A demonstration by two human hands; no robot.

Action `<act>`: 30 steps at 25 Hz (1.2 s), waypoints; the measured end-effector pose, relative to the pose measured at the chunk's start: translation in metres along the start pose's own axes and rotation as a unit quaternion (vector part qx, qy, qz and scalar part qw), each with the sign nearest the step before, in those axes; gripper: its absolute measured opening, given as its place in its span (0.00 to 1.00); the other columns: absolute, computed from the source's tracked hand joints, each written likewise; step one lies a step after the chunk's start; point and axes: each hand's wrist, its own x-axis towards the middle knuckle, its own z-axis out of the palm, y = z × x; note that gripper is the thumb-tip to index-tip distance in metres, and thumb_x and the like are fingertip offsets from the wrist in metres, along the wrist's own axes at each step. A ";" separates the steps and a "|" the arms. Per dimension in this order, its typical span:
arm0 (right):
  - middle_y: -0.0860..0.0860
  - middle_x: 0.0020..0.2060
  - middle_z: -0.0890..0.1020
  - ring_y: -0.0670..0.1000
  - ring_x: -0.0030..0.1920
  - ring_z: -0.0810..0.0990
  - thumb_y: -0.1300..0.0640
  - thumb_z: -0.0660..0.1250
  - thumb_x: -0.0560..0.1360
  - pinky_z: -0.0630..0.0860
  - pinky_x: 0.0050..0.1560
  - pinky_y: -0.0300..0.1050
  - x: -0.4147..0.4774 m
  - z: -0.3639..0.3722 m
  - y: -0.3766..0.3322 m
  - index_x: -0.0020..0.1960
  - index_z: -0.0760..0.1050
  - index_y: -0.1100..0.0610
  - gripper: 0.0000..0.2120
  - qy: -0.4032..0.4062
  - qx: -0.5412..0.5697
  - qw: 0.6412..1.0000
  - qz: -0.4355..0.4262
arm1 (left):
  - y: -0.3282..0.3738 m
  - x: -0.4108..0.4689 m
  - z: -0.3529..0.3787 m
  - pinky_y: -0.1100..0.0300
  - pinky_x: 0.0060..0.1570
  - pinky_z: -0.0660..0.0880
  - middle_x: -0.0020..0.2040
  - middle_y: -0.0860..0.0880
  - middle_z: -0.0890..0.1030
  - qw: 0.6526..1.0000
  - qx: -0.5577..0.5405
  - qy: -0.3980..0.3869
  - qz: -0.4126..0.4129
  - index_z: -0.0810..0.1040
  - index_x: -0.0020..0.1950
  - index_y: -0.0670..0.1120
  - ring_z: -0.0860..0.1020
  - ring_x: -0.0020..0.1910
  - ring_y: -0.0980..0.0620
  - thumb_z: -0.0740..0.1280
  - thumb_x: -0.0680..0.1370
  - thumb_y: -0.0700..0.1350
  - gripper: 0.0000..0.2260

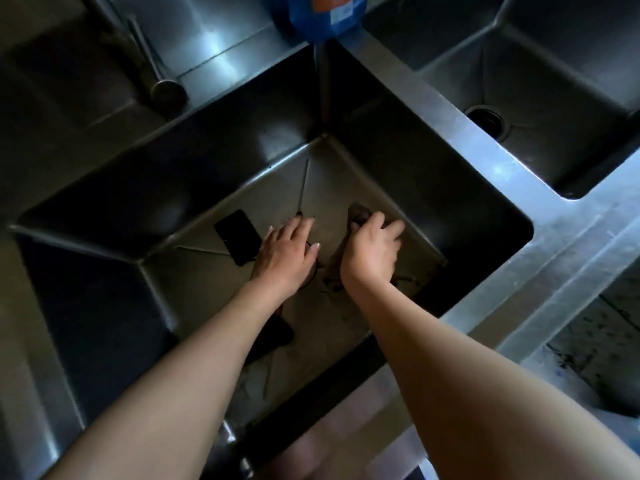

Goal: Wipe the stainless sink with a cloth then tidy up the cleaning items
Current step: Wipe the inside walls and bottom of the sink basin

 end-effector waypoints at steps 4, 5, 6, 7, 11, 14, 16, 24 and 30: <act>0.61 0.63 0.62 0.63 0.59 0.67 0.52 0.53 0.80 0.69 0.56 0.57 -0.004 0.006 -0.005 0.62 0.63 0.60 0.15 0.016 0.039 0.996 0.076 | -0.015 0.013 0.001 0.52 0.71 0.52 0.73 0.44 0.62 0.998 0.015 -0.024 0.051 0.59 0.73 0.48 0.59 0.73 0.46 0.56 0.79 0.51 0.23; 0.61 0.64 0.62 0.64 0.60 0.67 0.52 0.53 0.80 0.68 0.57 0.57 -0.005 0.011 -0.006 0.62 0.63 0.60 0.15 0.022 0.057 0.992 0.109 | -0.020 0.016 0.004 0.52 0.71 0.53 0.73 0.44 0.62 0.997 0.017 -0.039 0.063 0.59 0.73 0.48 0.59 0.72 0.46 0.57 0.79 0.51 0.23; 0.61 0.64 0.63 0.64 0.61 0.67 0.52 0.53 0.80 0.68 0.58 0.56 -0.005 0.016 -0.006 0.63 0.63 0.60 0.16 0.032 0.079 0.986 0.146 | -0.026 0.019 0.008 0.52 0.71 0.54 0.73 0.44 0.62 0.995 0.021 -0.052 0.078 0.59 0.73 0.48 0.59 0.72 0.45 0.57 0.79 0.51 0.23; 0.61 0.65 0.63 0.64 0.62 0.67 0.52 0.54 0.80 0.67 0.59 0.56 -0.004 0.022 -0.007 0.63 0.64 0.60 0.16 0.043 0.101 0.977 0.184 | -0.032 0.024 0.011 0.52 0.71 0.56 0.74 0.44 0.61 0.993 0.024 -0.063 0.097 0.59 0.73 0.49 0.59 0.72 0.44 0.57 0.79 0.50 0.23; 0.61 0.67 0.61 0.62 0.64 0.66 0.52 0.54 0.80 0.68 0.59 0.53 -0.005 0.047 -0.007 0.65 0.63 0.62 0.18 0.072 0.102 0.958 0.259 | -0.051 0.037 0.025 0.54 0.71 0.58 0.75 0.44 0.59 0.982 0.010 -0.104 0.160 0.59 0.73 0.52 0.60 0.72 0.44 0.58 0.79 0.47 0.22; 0.61 0.66 0.62 0.62 0.63 0.67 0.51 0.54 0.80 0.68 0.57 0.52 -0.003 0.064 0.003 0.64 0.63 0.62 0.19 0.120 0.086 0.949 0.279 | -0.059 0.049 0.038 0.55 0.71 0.58 0.75 0.44 0.57 0.966 0.042 -0.131 0.217 0.58 0.73 0.53 0.58 0.73 0.44 0.56 0.80 0.49 0.22; 0.62 0.65 0.63 0.62 0.62 0.67 0.51 0.56 0.79 0.66 0.58 0.52 0.005 0.068 0.014 0.64 0.64 0.62 0.19 0.155 0.100 0.933 0.310 | -0.058 0.059 0.046 0.55 0.71 0.56 0.75 0.43 0.55 0.962 0.046 -0.131 0.233 0.57 0.74 0.53 0.56 0.73 0.43 0.55 0.80 0.50 0.22; 0.62 0.73 0.47 0.62 0.72 0.51 0.55 0.62 0.74 0.55 0.70 0.58 0.012 0.106 0.066 0.75 0.45 0.57 0.36 0.045 0.003 0.974 0.223 | -0.020 0.094 0.095 0.48 0.71 0.48 0.77 0.47 0.48 0.934 0.121 -0.139 0.307 0.52 0.74 0.58 0.47 0.75 0.45 0.51 0.80 0.53 0.22; 0.61 0.71 0.57 0.63 0.67 0.60 0.51 0.59 0.78 0.58 0.66 0.55 0.038 0.118 0.069 0.74 0.54 0.46 0.27 0.157 0.043 0.932 0.323 | -0.027 0.107 0.116 0.47 0.70 0.46 0.77 0.50 0.50 0.943 0.107 -0.075 0.305 0.56 0.72 0.61 0.49 0.75 0.47 0.55 0.78 0.57 0.22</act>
